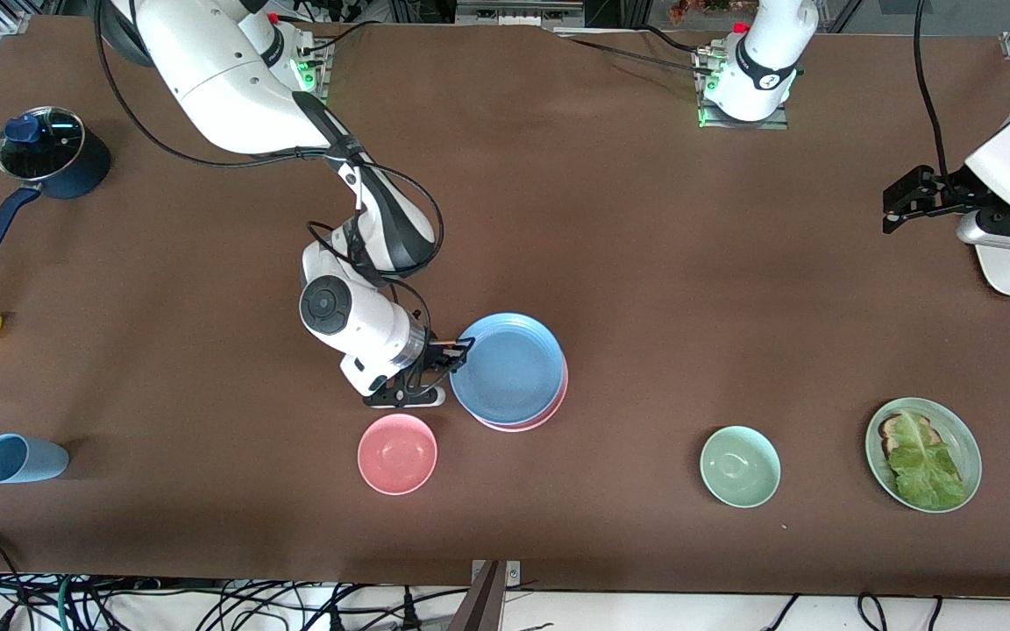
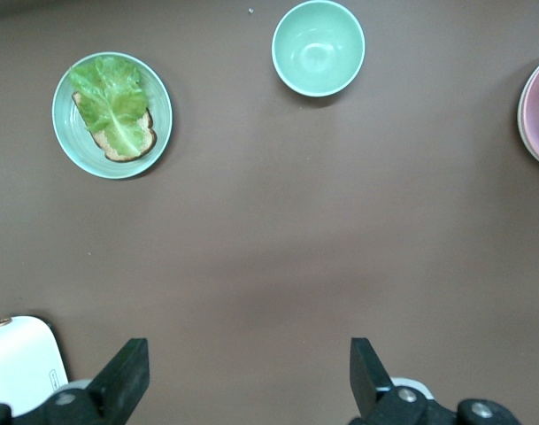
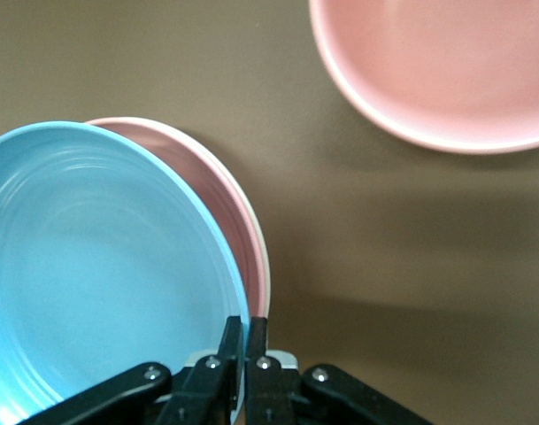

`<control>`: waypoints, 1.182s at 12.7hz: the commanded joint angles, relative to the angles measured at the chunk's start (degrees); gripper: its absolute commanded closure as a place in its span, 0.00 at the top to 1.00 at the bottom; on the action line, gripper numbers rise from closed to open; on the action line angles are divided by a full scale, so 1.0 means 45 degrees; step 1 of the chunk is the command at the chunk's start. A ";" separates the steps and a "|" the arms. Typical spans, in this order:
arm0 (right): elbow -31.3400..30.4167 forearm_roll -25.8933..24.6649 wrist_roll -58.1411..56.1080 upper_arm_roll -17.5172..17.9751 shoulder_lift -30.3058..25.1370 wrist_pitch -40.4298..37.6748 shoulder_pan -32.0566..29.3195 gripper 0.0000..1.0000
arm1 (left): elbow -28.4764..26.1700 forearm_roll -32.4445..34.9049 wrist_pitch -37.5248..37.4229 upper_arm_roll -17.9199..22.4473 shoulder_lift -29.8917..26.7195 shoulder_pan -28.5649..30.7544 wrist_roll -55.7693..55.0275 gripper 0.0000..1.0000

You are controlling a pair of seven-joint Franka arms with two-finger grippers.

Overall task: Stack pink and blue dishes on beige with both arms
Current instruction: 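Lower the blue plate onto the pink plate and open the right gripper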

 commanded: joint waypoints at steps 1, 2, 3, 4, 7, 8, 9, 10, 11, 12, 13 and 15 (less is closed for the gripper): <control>0.0008 -0.0108 0.0327 0.0003 0.0051 0.0016 0.0181 0.00 | -0.0702 -0.0408 0.0127 0.0574 -0.0468 -0.0368 0.0217 1.00; 0.0008 -0.0205 0.0327 0.0003 0.0167 0.0036 0.0200 0.00 | -0.0780 -0.0409 0.0127 0.0574 -0.0488 -0.0427 0.0197 1.00; 0.0008 -0.0225 0.0327 0.0003 0.0246 0.0249 0.0220 0.00 | -0.0800 -0.0429 0.0127 0.0613 -0.0508 -0.0427 0.0139 1.00; 0.0008 -0.0244 0.0308 0.0003 0.0401 0.0444 0.0220 0.00 | -0.0800 -0.0429 0.0146 0.0672 -0.0546 -0.0427 0.0061 1.00; 0.0027 -0.1043 0.0308 -0.0017 0.0500 0.0602 0.0220 0.00 | -0.0800 -0.0603 0.0146 0.0672 -0.0508 -0.0563 -0.0638 1.00; 0.0027 -0.1045 0.0308 -0.0017 0.0500 0.0602 0.0220 0.00 | -0.0781 -0.0624 0.0224 0.0672 -0.0508 -0.0584 -0.0914 1.00; 0.0027 -0.1065 0.0288 -0.0017 0.0500 0.0602 0.0220 0.00 | -0.0781 -0.0663 0.0224 0.0691 -0.0508 -0.0584 -0.0936 1.00; 0.0027 -0.1065 0.0288 -0.0017 0.0500 0.0602 0.0181 0.00 | -0.0723 -0.0644 0.0205 0.0730 -0.0527 -0.0564 -0.0955 1.00; 0.0046 -0.1046 0.0269 -0.0017 0.0500 0.0602 0.0123 0.00 | -0.0645 -0.0663 0.0205 0.1001 -0.0527 -0.0564 -0.0955 1.00; 0.0124 -0.1026 0.0249 -0.0017 0.0481 0.0583 0.0122 0.00 | -0.0625 -0.0683 0.0224 0.1062 -0.0508 -0.0603 -0.1091 1.00; 0.0183 -0.0987 0.0230 -0.0017 0.0481 0.0602 0.0103 0.00 | -0.0625 -0.0683 0.0224 0.1121 -0.0527 -0.0603 -0.1092 1.00; 0.0456 -0.0967 0.0230 -0.0017 0.0500 0.0622 0.0103 0.00 | -0.0625 -0.0683 0.0224 0.1121 -0.0508 -0.0603 -0.1092 1.00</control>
